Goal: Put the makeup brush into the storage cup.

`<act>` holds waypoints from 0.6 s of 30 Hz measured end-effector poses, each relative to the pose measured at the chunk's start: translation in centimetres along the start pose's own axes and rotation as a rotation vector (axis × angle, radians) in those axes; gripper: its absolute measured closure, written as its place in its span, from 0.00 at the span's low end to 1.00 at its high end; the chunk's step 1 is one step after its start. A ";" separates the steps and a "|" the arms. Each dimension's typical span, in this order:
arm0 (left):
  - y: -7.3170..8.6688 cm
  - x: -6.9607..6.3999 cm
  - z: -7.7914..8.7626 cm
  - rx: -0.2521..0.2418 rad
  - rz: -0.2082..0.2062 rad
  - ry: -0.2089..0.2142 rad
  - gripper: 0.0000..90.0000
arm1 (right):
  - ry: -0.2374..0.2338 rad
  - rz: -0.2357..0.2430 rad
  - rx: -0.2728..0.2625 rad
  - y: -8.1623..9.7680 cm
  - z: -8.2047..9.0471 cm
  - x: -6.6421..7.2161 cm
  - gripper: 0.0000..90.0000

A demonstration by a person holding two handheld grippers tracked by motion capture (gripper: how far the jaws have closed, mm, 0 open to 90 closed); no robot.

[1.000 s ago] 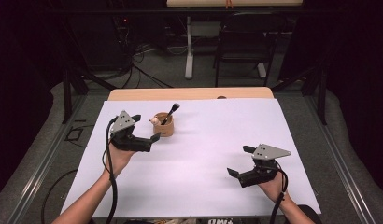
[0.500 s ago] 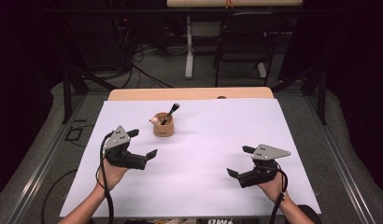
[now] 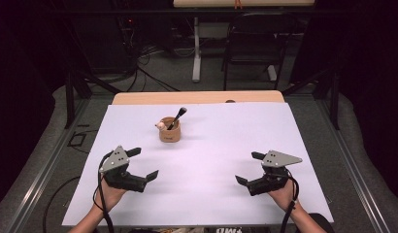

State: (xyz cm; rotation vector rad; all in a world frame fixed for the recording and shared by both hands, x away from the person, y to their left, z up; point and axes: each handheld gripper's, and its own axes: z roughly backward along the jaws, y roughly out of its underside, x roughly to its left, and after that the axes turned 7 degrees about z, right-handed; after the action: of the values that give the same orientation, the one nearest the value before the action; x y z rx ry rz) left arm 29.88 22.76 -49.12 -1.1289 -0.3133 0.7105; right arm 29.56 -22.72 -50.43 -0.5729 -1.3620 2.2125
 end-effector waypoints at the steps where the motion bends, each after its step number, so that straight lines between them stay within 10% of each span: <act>1: 0.2 0.0 0.1 -0.004 0.002 0.007 0.00 | 0.000 0.001 -0.001 0.0 0.0 0.0 0.00; 18: 2.0 0.4 0.3 0.018 0.032 -0.003 0.00 | -0.008 0.006 0.000 0.0 0.0 0.1 0.00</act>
State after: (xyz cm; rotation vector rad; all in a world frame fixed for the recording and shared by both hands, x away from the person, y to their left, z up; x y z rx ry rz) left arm 29.30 23.69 -50.81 -1.1178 -0.2912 0.7413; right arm 29.50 -22.66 -50.40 -0.5694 -1.3657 2.2213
